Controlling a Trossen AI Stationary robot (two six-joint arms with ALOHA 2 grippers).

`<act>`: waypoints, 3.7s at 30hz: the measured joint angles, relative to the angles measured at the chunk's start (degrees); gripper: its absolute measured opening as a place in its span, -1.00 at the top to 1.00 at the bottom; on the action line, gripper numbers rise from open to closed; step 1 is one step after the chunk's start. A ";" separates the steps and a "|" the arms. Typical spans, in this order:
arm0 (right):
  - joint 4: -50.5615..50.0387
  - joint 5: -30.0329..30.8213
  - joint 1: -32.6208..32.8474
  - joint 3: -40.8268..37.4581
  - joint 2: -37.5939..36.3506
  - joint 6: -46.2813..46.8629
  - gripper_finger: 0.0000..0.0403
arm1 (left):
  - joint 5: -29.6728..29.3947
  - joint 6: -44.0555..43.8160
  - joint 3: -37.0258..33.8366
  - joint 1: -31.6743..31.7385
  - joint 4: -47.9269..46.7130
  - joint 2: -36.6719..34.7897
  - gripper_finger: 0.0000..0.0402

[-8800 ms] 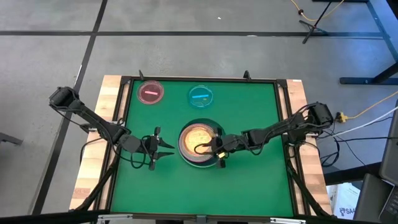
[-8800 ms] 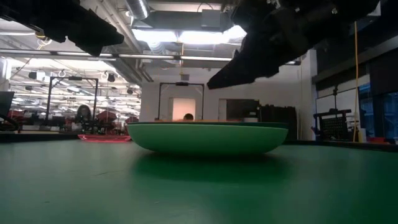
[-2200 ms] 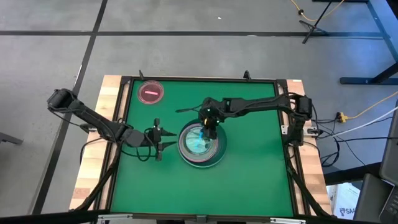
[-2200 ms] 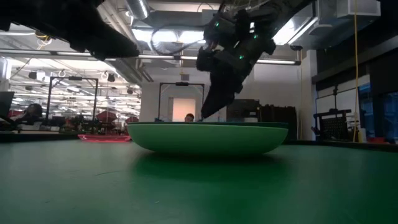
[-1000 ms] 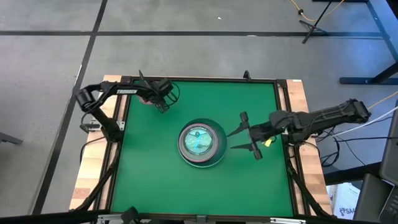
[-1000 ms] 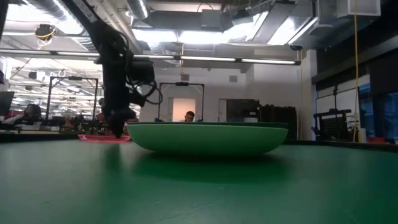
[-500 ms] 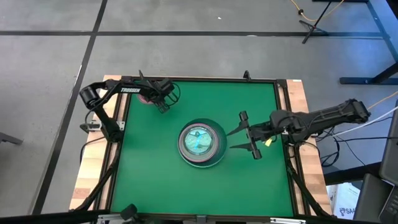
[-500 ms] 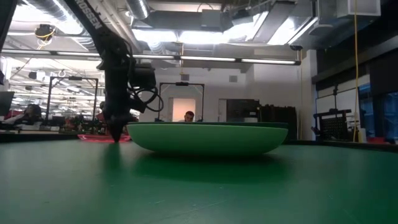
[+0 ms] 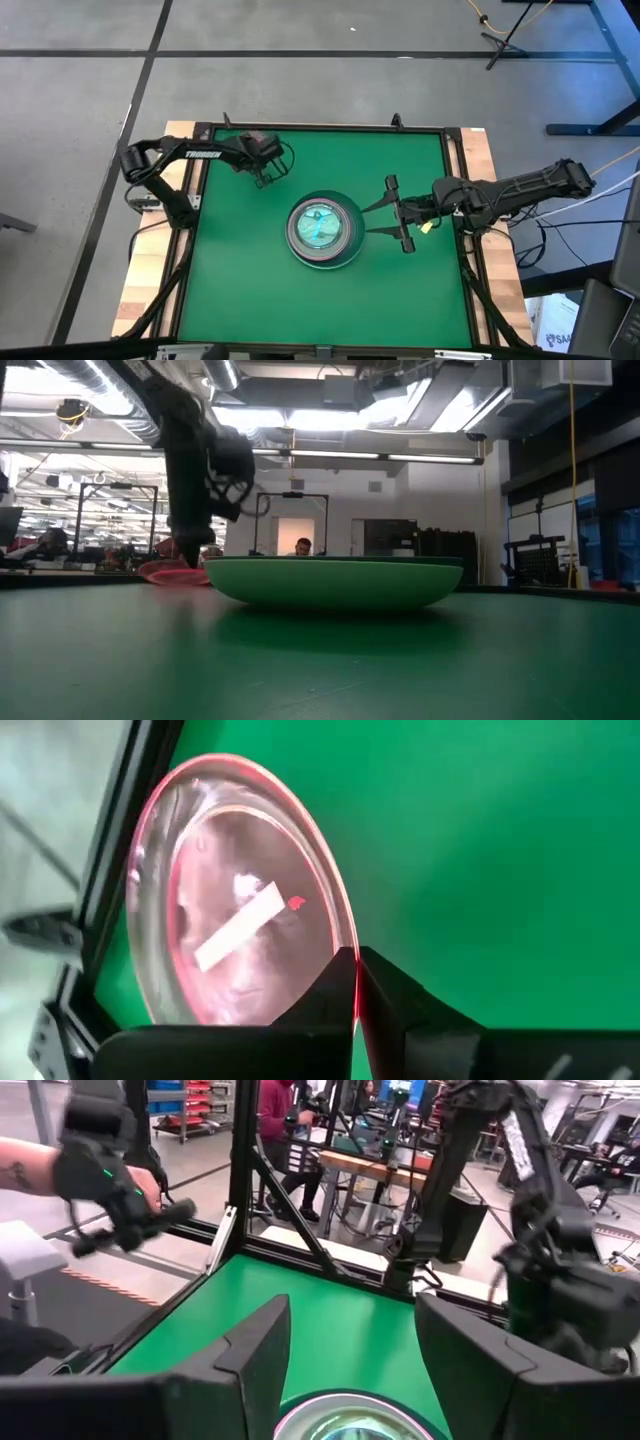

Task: Stack plastic plates
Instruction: Stack the pink plate on top of the blue plate, then return to Home Position

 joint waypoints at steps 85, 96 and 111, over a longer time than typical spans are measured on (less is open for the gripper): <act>0.47 8.30 -0.04 0.13 9.82 -2.71 -0.04 | 13.16 1.94 -17.28 -45.38 43.92 -27.88 0.43; -11.88 13.74 -2.65 -0.97 2.86 1.18 -0.04 | 10.12 2.54 -29.86 -42.45 51.86 -41.82 0.43; -6.16 8.10 -7.92 -21.12 -16.85 10.82 0.08 | 8.47 2.24 -43.71 -41.58 53.78 -66.57 0.45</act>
